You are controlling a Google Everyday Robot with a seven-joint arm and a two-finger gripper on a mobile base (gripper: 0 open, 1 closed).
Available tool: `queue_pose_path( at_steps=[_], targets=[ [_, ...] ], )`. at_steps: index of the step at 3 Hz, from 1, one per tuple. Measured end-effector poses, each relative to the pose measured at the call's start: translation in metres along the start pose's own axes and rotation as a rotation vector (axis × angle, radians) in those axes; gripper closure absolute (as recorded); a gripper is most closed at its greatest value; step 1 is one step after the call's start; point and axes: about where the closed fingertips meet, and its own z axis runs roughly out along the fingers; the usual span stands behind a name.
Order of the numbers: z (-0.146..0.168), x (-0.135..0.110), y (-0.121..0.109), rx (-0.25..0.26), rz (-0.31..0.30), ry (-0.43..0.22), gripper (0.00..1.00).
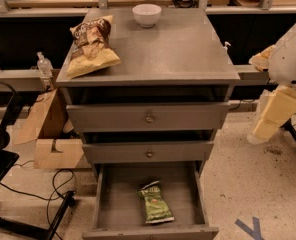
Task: Pick green jalapeno chip bag from bottom drawer and place on counter
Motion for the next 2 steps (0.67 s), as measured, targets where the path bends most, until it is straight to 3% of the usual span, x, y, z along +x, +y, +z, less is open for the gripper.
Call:
queue_pose_path(
  at_steps=[2],
  targets=[
    [0.211, -0.006, 0.064, -0.232, 0.103, -0.353, 0.00]
  ],
)
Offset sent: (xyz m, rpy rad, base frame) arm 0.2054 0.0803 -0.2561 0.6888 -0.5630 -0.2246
